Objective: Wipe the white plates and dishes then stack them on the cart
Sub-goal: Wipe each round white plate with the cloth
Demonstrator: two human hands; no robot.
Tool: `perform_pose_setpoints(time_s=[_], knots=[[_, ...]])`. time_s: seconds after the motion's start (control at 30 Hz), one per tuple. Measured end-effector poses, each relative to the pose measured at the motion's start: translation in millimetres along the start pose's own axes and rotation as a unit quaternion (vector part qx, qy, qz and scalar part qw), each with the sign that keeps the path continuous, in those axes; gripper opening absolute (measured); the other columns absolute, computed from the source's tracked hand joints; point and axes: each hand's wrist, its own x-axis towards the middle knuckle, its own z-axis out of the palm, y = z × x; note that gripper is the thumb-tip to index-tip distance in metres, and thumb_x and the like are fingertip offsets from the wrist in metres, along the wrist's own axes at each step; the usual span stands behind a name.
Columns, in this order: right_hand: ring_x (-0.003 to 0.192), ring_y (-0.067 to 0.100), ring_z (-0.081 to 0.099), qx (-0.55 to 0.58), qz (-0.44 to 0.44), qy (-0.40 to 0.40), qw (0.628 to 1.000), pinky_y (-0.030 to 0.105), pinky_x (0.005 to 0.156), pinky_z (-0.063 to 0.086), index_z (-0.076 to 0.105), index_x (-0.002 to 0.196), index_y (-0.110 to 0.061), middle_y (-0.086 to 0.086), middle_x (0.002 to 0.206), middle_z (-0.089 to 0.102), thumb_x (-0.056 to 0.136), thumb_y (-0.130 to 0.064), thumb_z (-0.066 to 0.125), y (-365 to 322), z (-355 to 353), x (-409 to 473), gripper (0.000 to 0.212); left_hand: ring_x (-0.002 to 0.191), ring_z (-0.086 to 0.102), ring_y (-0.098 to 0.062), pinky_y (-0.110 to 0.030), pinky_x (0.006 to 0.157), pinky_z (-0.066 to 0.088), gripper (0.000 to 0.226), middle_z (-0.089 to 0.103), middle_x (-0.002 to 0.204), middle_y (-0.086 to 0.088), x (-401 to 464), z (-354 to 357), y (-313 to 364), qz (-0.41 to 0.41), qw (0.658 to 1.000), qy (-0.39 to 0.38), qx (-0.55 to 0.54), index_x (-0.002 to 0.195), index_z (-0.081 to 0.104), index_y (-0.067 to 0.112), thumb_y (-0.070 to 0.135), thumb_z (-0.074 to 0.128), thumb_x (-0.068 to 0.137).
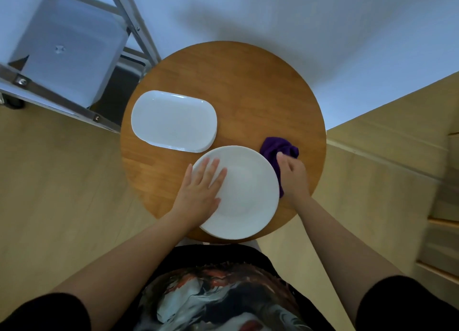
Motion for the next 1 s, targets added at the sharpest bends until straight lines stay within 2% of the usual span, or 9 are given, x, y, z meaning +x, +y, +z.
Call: perform_pose_setpoints(time_s=[0.03,0.1,0.17,0.27,0.37,0.6,0.77,0.87,1.0], knots=[[0.090,0.012,0.058,-0.017,0.016,0.023,0.999,0.035,0.079,0.049,0.065,0.100,-0.017,0.001,0.099,0.063,0.094,-0.038,0.051,-0.4,-2.6,11.9,0.026,0.144,-0.009,-0.034,-0.054,0.114,0.000,0.078,-0.008,0.158,-0.012,6.3,0.4,1.0,-0.018,1.000,-0.013,-0.017,0.151,-0.002,0.022,0.047,0.044,0.093],[0.128,0.025,0.040,-0.077,0.087,0.034,0.993,0.042,0.106,0.037,0.042,0.140,-0.019,0.009,0.141,0.040,0.088,-0.045,0.059,0.2,-5.7,36.3,0.061,0.144,-0.014,-0.033,-0.053,0.114,-0.001,0.085,-0.014,0.158,-0.010,15.4,3.6,2.6,-0.043,0.998,-0.009,-0.036,0.150,-0.011,0.027,0.056,0.043,0.090],[0.139,0.031,0.022,-0.126,0.122,-0.002,0.985,0.048,0.111,0.027,0.018,0.149,-0.028,0.009,0.153,0.021,0.079,-0.052,0.068,3.2,-1.0,55.4,0.090,0.144,-0.011,-0.033,-0.052,0.114,0.003,0.098,-0.012,0.157,-0.010,17.1,4.7,2.5,-0.086,0.992,0.006,-0.089,0.148,-0.014,0.032,0.060,0.053,0.083],[0.139,0.034,0.013,-0.218,0.112,-0.092,0.965,0.053,0.110,0.023,0.016,0.148,-0.035,0.008,0.155,0.010,0.074,-0.052,0.072,17.6,13.0,67.8,0.094,0.144,0.007,-0.032,-0.048,0.113,0.019,0.113,0.000,0.158,-0.010,13.1,9.7,-1.1,-0.169,0.963,0.042,-0.204,0.149,-0.007,0.032,0.054,0.072,0.072],[0.133,0.035,0.019,-0.270,0.039,-0.108,0.956,0.043,0.100,0.031,0.043,0.133,-0.024,0.011,0.146,0.020,0.083,-0.029,0.065,27.5,20.3,70.5,0.054,0.136,0.029,-0.027,-0.044,0.104,0.037,0.118,0.020,0.153,-0.006,13.3,15.4,-5.2,-0.228,0.926,0.030,-0.299,0.149,-0.005,0.033,0.049,0.079,0.067],[0.098,0.024,0.050,-0.120,-0.166,0.113,0.972,0.022,0.081,0.034,0.064,0.098,-0.008,0.007,0.107,0.049,0.070,-0.018,0.056,-4.8,-34.8,26.4,0.031,0.127,0.039,-0.027,-0.044,0.095,0.043,0.116,0.031,0.143,-0.006,16.4,16.8,-1.8,-0.242,0.913,0.034,-0.328,0.145,-0.002,0.040,0.043,0.081,0.065],[0.086,0.040,0.057,-0.328,-0.419,-0.046,0.845,0.039,0.069,0.047,0.072,0.083,-0.006,0.020,0.100,0.062,0.060,-0.001,0.071,-20.1,-20.6,-43.5,0.024,0.122,0.044,-0.031,-0.047,0.091,0.047,0.113,0.034,0.140,-0.009,17.0,18.9,-3.7,-0.236,0.911,0.047,-0.334,0.143,0.002,0.041,0.041,0.082,0.064],[0.103,0.034,0.055,-0.508,-0.396,-0.162,0.747,0.040,0.073,0.045,0.073,0.091,-0.015,0.013,0.117,0.060,0.064,-0.011,0.079,-17.7,3.5,-62.0,0.028,0.117,0.047,-0.032,-0.047,0.086,0.048,0.112,0.035,0.138,-0.010,18.0,18.3,-0.8,-0.231,0.915,0.056,-0.327,0.141,0.002,0.043,0.040,0.082,0.063],[0.123,0.031,0.038,-0.601,-0.358,-0.218,0.681,0.045,0.088,0.037,0.062,0.115,-0.016,0.008,0.135,0.044,0.084,-0.017,0.063,-15.5,5.9,-68.2,0.031,0.117,0.048,-0.030,-0.047,0.084,0.049,0.112,0.036,0.139,-0.009,18.9,18.4,-3.4,-0.232,0.919,0.043,-0.317,0.142,0.003,0.040,0.044,0.082,0.064]])
